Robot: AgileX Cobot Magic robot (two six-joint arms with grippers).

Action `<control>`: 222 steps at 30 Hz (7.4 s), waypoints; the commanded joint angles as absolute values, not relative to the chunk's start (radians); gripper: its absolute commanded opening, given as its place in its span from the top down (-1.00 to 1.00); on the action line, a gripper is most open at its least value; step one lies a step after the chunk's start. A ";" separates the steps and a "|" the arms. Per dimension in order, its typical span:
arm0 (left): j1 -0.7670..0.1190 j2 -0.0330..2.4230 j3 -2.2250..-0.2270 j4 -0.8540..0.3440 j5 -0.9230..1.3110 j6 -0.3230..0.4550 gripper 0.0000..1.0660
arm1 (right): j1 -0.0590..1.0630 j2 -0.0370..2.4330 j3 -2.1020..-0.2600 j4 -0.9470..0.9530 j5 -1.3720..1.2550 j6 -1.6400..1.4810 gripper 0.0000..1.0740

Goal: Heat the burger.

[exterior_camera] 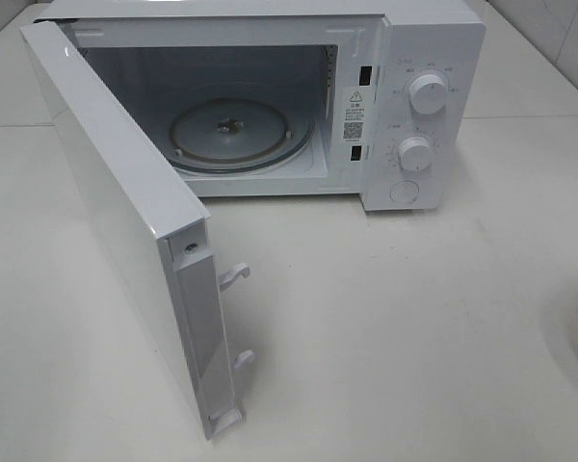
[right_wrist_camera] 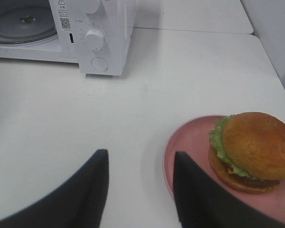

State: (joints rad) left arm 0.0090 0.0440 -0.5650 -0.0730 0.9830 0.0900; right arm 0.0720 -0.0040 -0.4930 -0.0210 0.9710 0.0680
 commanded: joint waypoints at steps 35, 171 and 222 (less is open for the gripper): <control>0.011 0.648 -0.324 -0.067 -0.221 0.104 1.00 | 0.067 -0.032 -0.490 -0.023 0.960 0.060 0.19; -0.620 2.074 -1.203 0.098 -0.501 -0.161 1.00 | 0.067 -0.032 -0.490 -0.023 0.960 0.060 0.20; -0.269 1.081 -0.707 0.091 1.012 -0.073 -0.81 | 0.067 -0.032 -0.490 -0.023 0.960 0.060 0.20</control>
